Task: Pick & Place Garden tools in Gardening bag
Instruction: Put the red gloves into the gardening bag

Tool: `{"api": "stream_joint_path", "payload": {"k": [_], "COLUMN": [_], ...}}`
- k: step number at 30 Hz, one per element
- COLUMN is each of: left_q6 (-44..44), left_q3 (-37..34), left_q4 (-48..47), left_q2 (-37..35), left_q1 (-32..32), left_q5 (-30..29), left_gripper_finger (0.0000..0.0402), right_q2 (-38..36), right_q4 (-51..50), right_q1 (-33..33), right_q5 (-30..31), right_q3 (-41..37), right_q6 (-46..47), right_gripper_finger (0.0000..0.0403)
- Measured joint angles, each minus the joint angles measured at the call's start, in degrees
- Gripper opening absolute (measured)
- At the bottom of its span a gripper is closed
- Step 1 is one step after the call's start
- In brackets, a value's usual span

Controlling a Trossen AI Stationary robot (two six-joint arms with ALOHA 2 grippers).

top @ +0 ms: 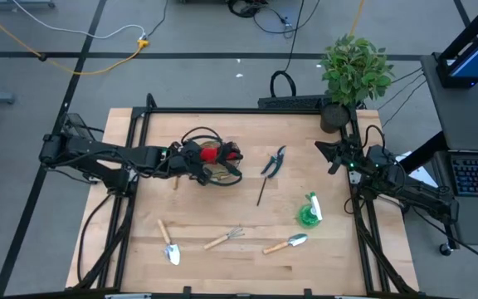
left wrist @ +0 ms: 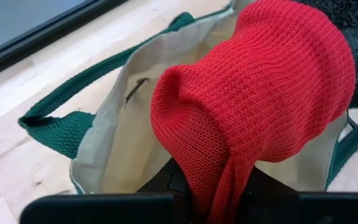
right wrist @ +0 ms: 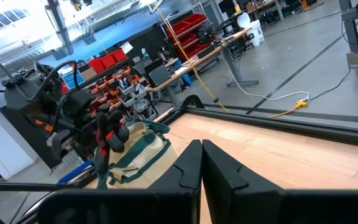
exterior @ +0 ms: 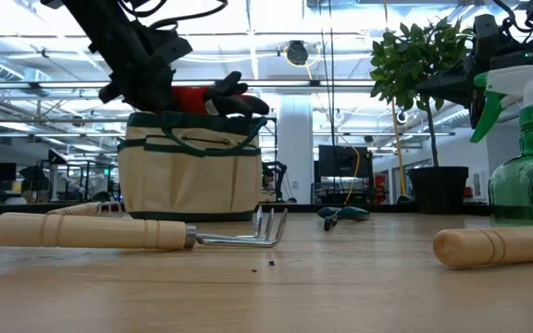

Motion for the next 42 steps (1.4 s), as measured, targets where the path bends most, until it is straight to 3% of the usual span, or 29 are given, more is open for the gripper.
{"api": "stream_joint_path", "payload": {"k": [10, 18, 32, 42], "left_q6": [1.3, 0.5, -9.2, -7.9], "left_q3": [0.0, 0.0, 0.0, 0.0], "left_q4": [0.0, -1.5, -0.1, 2.2], "left_q2": [0.0, 0.0, 0.0, 0.0], "left_q1": [1.4, 3.2, 3.8, 3.8], "left_q5": [0.4, 0.9, 6.3, 5.7], "left_gripper_finger": [0.0079, 0.0081, 0.0087, 0.0088], "right_q2": [0.0, 0.0, 0.0, 0.0], "right_q4": [0.3, 0.3, 0.3, 0.3], "right_q1": [0.0, 0.0, 0.0, 0.0], "right_q5": [0.0, 0.0, 0.0, 0.0], "right_q3": [0.0, 0.0, 0.0, 0.0], "right_q6": [0.0, 0.0, 0.0, 0.0], "right_gripper_finger": [0.0004, 0.0004, 0.0004, 0.0004]}}
